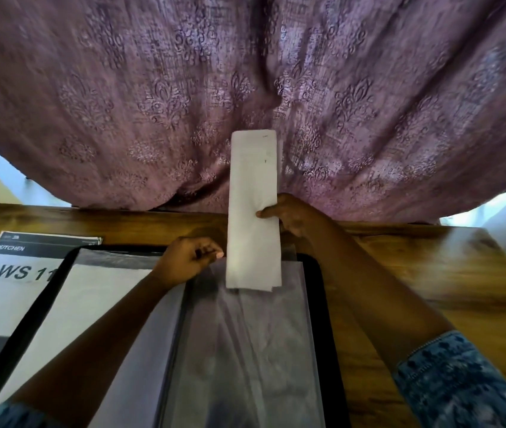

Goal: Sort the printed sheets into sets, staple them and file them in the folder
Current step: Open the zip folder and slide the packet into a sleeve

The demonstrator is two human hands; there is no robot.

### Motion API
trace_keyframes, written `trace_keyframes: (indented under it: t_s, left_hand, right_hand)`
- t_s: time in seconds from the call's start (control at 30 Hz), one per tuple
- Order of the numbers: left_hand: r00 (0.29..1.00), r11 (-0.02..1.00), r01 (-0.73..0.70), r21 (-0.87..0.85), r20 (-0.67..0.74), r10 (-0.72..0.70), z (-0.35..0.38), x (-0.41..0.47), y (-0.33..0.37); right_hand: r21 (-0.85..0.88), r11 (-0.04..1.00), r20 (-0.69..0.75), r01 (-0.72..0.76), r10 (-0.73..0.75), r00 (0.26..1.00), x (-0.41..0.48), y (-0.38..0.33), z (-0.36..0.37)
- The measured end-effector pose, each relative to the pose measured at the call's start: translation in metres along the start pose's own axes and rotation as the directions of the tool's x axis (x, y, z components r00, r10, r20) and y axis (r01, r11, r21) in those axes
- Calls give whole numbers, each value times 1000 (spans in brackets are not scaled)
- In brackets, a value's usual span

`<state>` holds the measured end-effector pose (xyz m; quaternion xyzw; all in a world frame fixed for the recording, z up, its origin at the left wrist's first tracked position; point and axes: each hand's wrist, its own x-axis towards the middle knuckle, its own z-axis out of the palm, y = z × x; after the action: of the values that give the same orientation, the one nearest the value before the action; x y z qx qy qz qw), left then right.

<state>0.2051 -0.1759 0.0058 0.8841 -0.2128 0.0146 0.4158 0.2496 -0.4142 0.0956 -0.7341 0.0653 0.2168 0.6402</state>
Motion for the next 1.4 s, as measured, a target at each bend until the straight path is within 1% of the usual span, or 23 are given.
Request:
trace_keyframes:
  t_s: [0.1, 0.17, 0.23, 0.27, 0.3, 0.33, 0.4, 0.43, 0.5, 0.57, 0.6, 0.63, 0.73, 0.83, 0.9, 1.0, 1.07, 1.1, 1.17, 1.23, 1.27, 1.33, 1.4]
  left_hand:
    - [1000, 1000, -2, 29, 5, 2, 1, 3, -1]
    - [998, 997, -24, 67, -56, 28, 0, 1, -2]
    - [989, 999, 16, 48, -148, -9, 2, -4, -5]
    - [981, 999, 45, 18, -191, -41, 3, -8, -8]
    - [974, 998, 66, -16, -217, -68, 3, -11, -10]
    - [972, 997, 66, -25, -226, -70, 2, -14, -14]
    - [977, 998, 44, 36, -208, -35, -1, -21, -27]
    - [982, 996, 43, 83, -187, -27, -3, -23, -33]
    - [984, 984, 87, 153, -167, -61, -3, -26, -41]
    - [985, 971, 109, 213, -157, -76, 2, -26, -41]
    - [986, 966, 108, 237, -148, -74, 4, -26, -40]
    - [987, 964, 103, 246, -145, -68, 5, -26, -42]
    - [981, 973, 114, 200, -175, -79, 5, -28, -42]
    - [973, 990, 100, 103, -216, -76, 3, -29, -40]
    - [969, 992, 99, 80, -233, -78, 2, -29, -37]
    - [966, 991, 127, 48, -234, -113, 3, -29, -38]
    - [964, 989, 149, -24, -220, -150, 3, -30, -35]
    - [962, 986, 156, -52, -218, -163, 2, -30, -35]
    - [962, 984, 173, -53, -205, -180, 1, -31, -36]
    - [966, 985, 171, -28, -192, -173, 0, -31, -35]
    - [964, 986, 167, -17, -205, -167, 0, -30, -33]
    - [950, 981, 186, -53, -244, -194, 0, -29, -25]
    - [928, 969, 207, -137, -287, -239, -1, -29, -18]
  right_hand:
    - [-189, 982, 18, -26, 30, 999, -1, 4, -2]
    - [-284, 959, 10, -6, 9, 1000, 1, 7, -2]
    - [-420, 908, -12, 16, -23, 1000, -1, 5, -1]
    - [-521, 853, -25, 27, -47, 999, -3, 1, 0]
    - [-636, 770, -33, 39, -77, 996, -6, -3, 1]
    - [-744, 666, -28, 51, -108, 994, -9, -6, 3]
    - [-884, 462, -1, 77, -165, 986, -16, -13, 11]
    - [-924, 375, 6, 73, -177, 984, -19, -16, 16]
    - [-979, 204, -19, 16, -168, 986, -20, -21, 28]
    - [-996, 39, -81, -77, -94, 992, -19, -27, 39]
    - [-995, -15, -101, -102, -57, 993, -19, -30, 43]
    - [-994, -32, -108, -109, -22, 994, -19, -35, 47]
    - [-995, -38, -96, -93, 78, 992, -17, -52, 57]
    - [-987, -81, -151, -139, 162, 975, -13, -69, 67]
    - [-992, -47, -125, -118, 181, 976, -3, -73, 73]
    - [-990, 108, -63, -95, 269, 961, 5, -72, 80]
    - [-981, 180, -20, -75, 286, 958, 4, -69, 84]
    - [-981, 183, -14, -67, 278, 961, 4, -65, 88]
    - [-967, 248, 20, -64, 325, 945, 3, -56, 96]
    - [-899, 418, 79, -132, 451, 889, 2, -49, 106]
    - [-853, 492, 100, -175, 483, 870, 1, -49, 109]
    - [-818, 536, 147, -210, 547, 824, -2, -51, 110]
    - [-838, 522, 175, -160, 535, 827, -5, -48, 108]
